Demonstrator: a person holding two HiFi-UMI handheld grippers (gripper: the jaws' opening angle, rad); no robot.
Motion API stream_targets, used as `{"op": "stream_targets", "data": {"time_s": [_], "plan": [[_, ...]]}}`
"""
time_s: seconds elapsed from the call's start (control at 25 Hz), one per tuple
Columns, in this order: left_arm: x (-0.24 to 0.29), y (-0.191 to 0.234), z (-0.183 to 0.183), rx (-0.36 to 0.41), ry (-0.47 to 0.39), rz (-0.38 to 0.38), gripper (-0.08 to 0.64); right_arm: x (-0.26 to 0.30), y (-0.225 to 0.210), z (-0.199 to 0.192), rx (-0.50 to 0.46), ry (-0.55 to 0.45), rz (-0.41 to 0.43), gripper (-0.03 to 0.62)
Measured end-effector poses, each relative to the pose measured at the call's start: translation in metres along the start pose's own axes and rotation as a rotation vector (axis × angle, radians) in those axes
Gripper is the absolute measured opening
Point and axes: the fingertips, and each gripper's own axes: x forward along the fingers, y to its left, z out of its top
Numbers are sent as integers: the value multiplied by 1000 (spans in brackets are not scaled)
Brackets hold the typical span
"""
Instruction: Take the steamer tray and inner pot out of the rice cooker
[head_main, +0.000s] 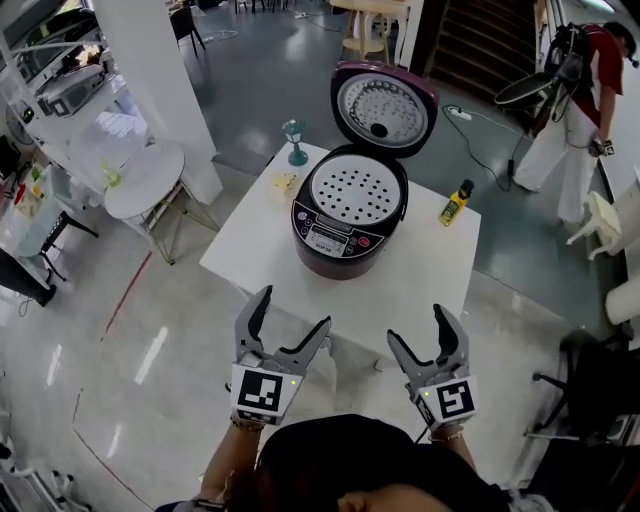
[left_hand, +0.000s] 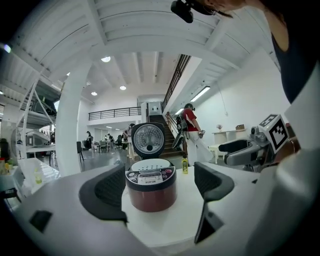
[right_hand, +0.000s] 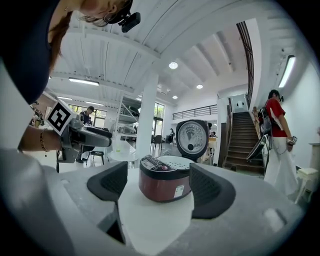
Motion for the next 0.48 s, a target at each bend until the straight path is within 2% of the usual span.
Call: {"op": "stream_targets", "data": {"time_s": [0.12,0.28,0.48], "plan": [[29,23,-5,-35,58,-7,426,33,-12,11,7,-18,-1,382],[75,55,7,30,38,-33,426,73,-31,15,-9,26,-19,382],[122,91,-7,5,127,-55,426,123,-48,26,-1,2,-46,382]]}}
